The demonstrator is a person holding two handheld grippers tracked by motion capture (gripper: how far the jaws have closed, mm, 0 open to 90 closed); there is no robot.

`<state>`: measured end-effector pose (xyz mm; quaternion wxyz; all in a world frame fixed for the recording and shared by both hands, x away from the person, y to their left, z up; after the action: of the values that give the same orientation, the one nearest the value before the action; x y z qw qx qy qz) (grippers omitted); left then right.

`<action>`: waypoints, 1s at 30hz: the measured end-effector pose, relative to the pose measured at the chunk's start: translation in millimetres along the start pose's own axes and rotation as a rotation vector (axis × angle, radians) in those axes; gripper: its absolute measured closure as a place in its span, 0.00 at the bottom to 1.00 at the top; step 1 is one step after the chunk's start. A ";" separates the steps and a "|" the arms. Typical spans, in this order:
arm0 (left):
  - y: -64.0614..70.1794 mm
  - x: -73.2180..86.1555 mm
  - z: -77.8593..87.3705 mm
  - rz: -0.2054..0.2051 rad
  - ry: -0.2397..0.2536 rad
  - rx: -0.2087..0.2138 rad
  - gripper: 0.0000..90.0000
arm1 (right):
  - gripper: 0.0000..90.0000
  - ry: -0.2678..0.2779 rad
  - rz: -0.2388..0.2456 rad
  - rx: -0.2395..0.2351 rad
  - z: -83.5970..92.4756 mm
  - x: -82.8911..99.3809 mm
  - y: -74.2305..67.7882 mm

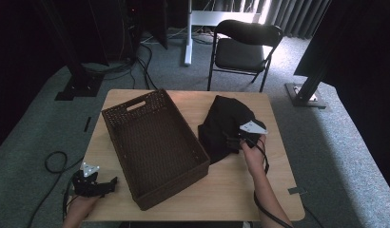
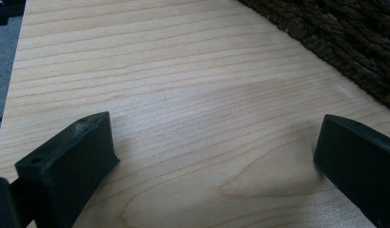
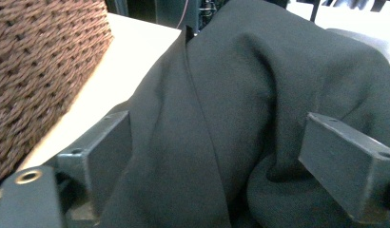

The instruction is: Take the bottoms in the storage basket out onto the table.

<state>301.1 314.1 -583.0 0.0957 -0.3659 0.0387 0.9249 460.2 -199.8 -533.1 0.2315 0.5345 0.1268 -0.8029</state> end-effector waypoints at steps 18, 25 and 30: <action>0.0 0.0 0.0 0.000 0.000 0.000 0.00 | 0.12 -0.009 0.039 -0.073 25.2 2.9 -4.2; 0.0 0.0 0.0 0.000 0.000 0.000 0.00 | 0.12 -0.024 0.038 -0.091 36.1 9.3 -6.8; 0.0 0.0 0.0 0.000 0.000 0.000 0.00 | 0.12 -0.041 0.041 -0.102 43.3 18.1 -9.7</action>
<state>301.1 314.1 -583.0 0.0956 -0.3658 0.0388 0.9250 414.9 -215.3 -532.9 0.2774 0.5079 0.1521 -0.8013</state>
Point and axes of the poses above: each handheld gripper's, and its own axes: z roughly backward along the jaws, x roughly out of its underside, y roughly to its right, the point moved 5 cm from there along -z, roughly forward along the jaws, and after that the axes turned 1 degree about z, right-handed, at the moved point
